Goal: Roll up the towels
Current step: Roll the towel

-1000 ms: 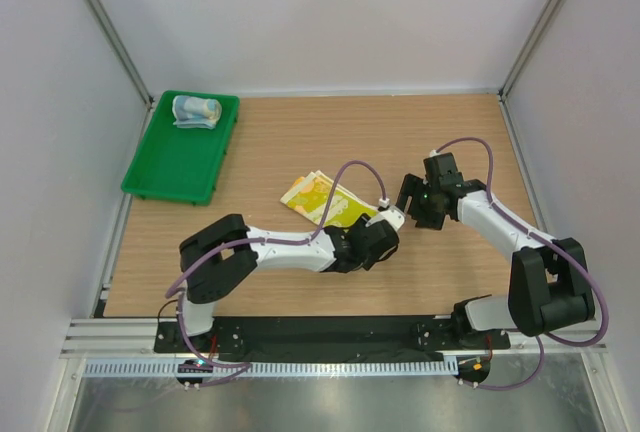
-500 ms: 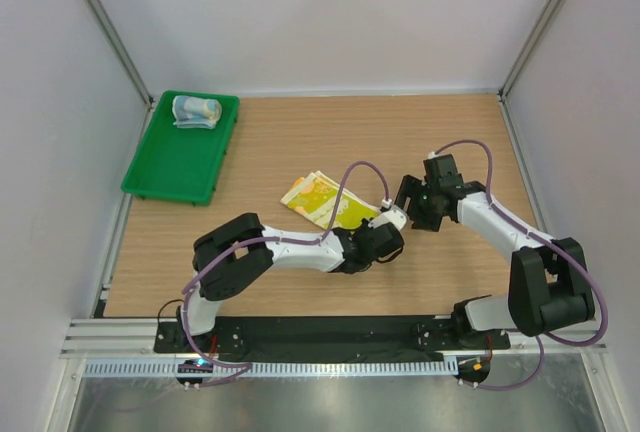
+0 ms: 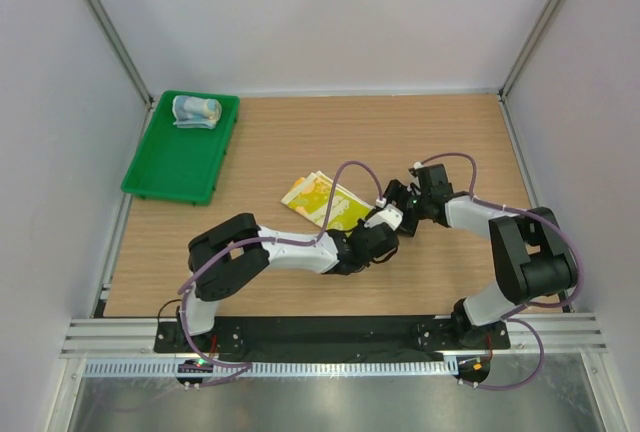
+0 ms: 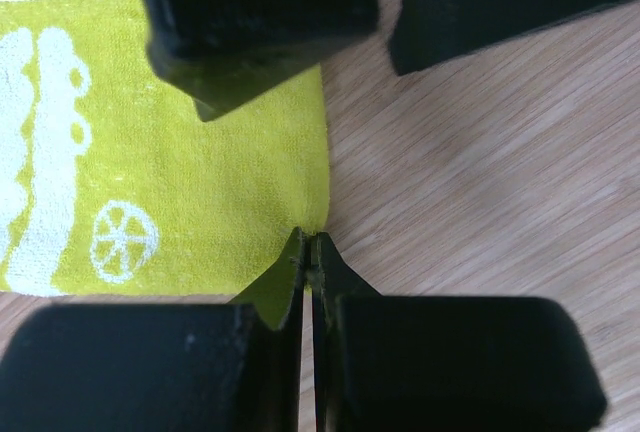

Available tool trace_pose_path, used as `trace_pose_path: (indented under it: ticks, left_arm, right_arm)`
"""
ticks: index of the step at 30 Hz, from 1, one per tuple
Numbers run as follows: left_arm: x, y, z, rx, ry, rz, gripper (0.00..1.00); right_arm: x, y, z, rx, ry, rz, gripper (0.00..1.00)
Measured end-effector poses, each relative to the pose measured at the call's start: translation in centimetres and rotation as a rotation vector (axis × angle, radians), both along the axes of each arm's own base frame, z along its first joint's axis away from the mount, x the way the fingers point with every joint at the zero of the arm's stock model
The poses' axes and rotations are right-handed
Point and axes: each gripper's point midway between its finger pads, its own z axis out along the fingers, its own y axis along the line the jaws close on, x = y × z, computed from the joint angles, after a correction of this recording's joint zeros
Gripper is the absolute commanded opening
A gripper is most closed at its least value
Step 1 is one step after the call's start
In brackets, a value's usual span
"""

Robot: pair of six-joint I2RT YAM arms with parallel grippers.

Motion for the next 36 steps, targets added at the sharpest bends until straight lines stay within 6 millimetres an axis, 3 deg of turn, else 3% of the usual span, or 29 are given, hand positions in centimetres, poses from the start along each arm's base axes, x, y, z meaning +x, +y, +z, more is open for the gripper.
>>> trace_pose_path:
  ticks: [8,12,19,30,33,35,36]
  left_arm:
    - [-0.5,0.3,0.1,-0.019,0.024,0.001,0.0]
    - [-0.7,0.7,0.3,-0.029,0.04,0.006,0.0]
    - [-0.8,0.8,0.2,-0.048,0.057,0.024,0.0]
    - [-1.6,0.4,1.1,-0.107,0.109,0.039,0.0]
    - [-1.9,0.0,1.8,-0.148,0.125,0.055,0.0]
    - [-2.2,-0.2,2.2,-0.172,0.14,0.063,0.0]
    - [-2.5,-0.2,2.2,-0.172,0.151,0.065,0.0]
  right_arm:
    - [1.1,0.5,-0.6,0.029,-0.018,-0.009,0.52]
    - [1.3,0.0,-1.4,-0.008,-0.018,-0.02,0.27]
    - [1.3,-0.6,-2.0,-0.049,-0.011,-0.033,0.01]
    - [0.3,-1.9,-2.0,-0.152,0.015,-0.038,0.01]
    - [-0.2,-2.6,-2.0,-0.196,0.042,-0.043,0.12]
    - [-0.4,-2.8,-2.0,-0.215,0.061,-0.044,0.39]
    - [-0.4,-2.9,-1.9,-0.221,0.064,-0.047,0.46]
